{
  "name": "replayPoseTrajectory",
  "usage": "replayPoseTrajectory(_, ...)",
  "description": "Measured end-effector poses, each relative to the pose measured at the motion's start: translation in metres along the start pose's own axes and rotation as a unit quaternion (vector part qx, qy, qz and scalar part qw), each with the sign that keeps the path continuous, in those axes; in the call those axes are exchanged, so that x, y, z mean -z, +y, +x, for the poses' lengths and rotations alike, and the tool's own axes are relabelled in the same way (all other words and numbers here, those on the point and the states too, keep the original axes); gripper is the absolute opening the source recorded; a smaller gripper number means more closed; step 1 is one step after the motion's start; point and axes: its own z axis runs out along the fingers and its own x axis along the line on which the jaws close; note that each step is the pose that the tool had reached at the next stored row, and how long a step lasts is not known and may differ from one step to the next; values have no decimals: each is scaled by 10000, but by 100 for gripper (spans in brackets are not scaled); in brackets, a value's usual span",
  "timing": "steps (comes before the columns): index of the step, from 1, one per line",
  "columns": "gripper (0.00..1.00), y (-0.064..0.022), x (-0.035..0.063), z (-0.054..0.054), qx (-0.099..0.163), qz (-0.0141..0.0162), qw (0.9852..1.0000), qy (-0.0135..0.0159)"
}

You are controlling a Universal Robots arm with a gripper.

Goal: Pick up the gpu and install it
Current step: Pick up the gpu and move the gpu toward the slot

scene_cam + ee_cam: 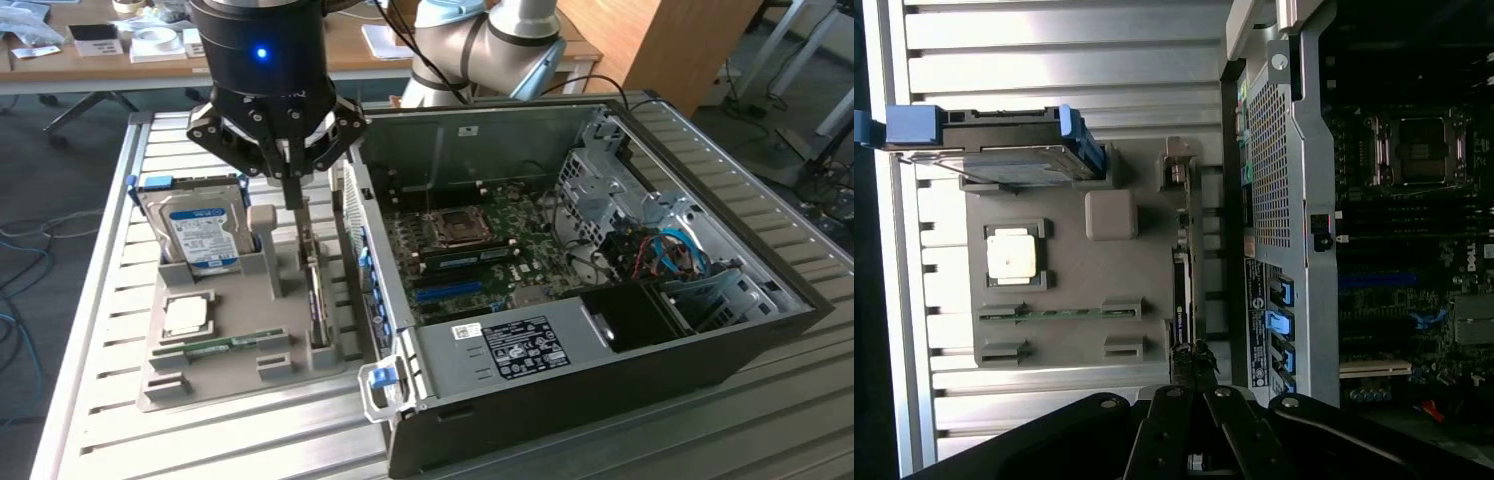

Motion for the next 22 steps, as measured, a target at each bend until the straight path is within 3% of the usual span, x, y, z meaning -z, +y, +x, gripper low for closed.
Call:
replayPoseTrajectory(6, 11, 0, 0, 0, 0, 0, 10000, 0)
replayPoseTrajectory(15, 47, 0, 0, 0, 0, 0, 10000, 0)
replayPoseTrajectory(17, 47, 0, 0, 0, 0, 0, 10000, 0)
replayPoseTrajectory(18, 53, 0, 0, 0, 0, 0, 10000, 0)
replayPoseTrajectory(22, 53, 0, -1, 0, 0, 1, 10000, 0)
